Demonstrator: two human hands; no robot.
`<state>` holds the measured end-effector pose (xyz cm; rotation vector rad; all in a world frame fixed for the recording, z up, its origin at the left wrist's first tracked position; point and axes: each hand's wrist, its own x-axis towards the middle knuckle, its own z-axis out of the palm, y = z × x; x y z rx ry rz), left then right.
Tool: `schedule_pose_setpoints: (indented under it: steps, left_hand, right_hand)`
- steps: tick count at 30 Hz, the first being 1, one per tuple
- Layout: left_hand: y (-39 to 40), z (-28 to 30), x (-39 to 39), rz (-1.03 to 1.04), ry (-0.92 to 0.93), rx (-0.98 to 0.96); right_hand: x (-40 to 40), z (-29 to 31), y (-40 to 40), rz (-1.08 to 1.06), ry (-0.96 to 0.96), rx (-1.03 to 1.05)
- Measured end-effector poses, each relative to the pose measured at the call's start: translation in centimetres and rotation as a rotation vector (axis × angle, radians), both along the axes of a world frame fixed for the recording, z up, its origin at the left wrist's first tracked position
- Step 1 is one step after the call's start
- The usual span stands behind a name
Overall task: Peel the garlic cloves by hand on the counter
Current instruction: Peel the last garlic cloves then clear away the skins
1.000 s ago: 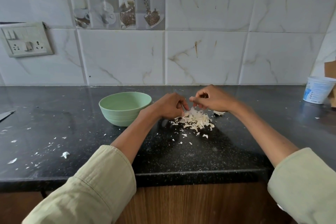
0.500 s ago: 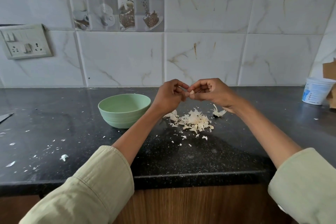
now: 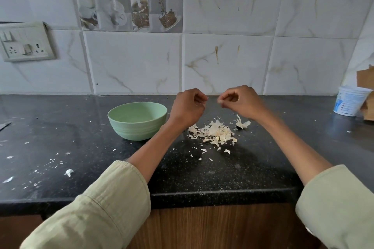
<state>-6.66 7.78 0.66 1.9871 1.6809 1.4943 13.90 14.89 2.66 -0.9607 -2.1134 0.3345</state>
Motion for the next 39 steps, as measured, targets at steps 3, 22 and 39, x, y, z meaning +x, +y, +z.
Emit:
schedule_pose_setpoints:
  steps: [3, 22, 39]
  left_hand:
    - [0.0, -0.2, -0.2, 0.067, 0.100, -0.117]
    - [0.6, -0.7, -0.1, -0.067, -0.003, -0.367]
    - [0.5, -0.4, 0.1, -0.008, 0.023, -0.121]
  right_hand:
    - [0.1, -0.8, 0.2, -0.057, -0.239, -0.011]
    - [0.1, -1.1, 0.1, -0.089, -0.434, 0.008]
    - [-0.6, -1.3, -0.5, -0.118, -0.446, 0.090]
